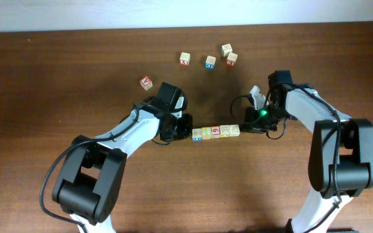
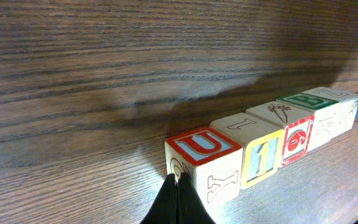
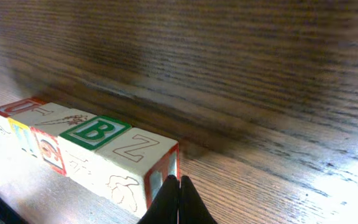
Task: Rotate 5 blocks
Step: 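Squeeze the block row from both ends with left and right grippers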
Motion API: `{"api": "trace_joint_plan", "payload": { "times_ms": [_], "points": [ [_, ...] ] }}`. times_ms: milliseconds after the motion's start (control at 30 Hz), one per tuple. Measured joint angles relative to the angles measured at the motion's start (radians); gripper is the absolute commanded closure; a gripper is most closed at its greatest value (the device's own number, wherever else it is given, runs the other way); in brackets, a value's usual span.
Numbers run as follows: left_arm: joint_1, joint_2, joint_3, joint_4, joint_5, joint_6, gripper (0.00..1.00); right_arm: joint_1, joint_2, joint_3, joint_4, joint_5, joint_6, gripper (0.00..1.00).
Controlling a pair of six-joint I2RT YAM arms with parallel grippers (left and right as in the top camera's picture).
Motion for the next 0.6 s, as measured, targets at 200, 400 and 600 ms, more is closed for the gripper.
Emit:
{"api": "trace_joint_plan", "payload": {
  "times_ms": [200, 400, 600],
  "points": [
    [0.0, 0.0, 0.0, 0.0, -0.001, 0.0, 1.0, 0.0, 0.0, -0.012, 0.024, -0.031, 0.001, 0.96],
    [0.002, 0.0, 0.0, -0.004, -0.017, 0.0, 1.0, -0.002, 0.0, -0.012, 0.019, -0.066, 0.0, 0.96],
    [0.002, 0.0, -0.001, -0.005, -0.032, 0.0, 1.0, -0.005, -0.001, -0.012, 0.001, -0.095, 0.0, 0.96]
  ]
}}
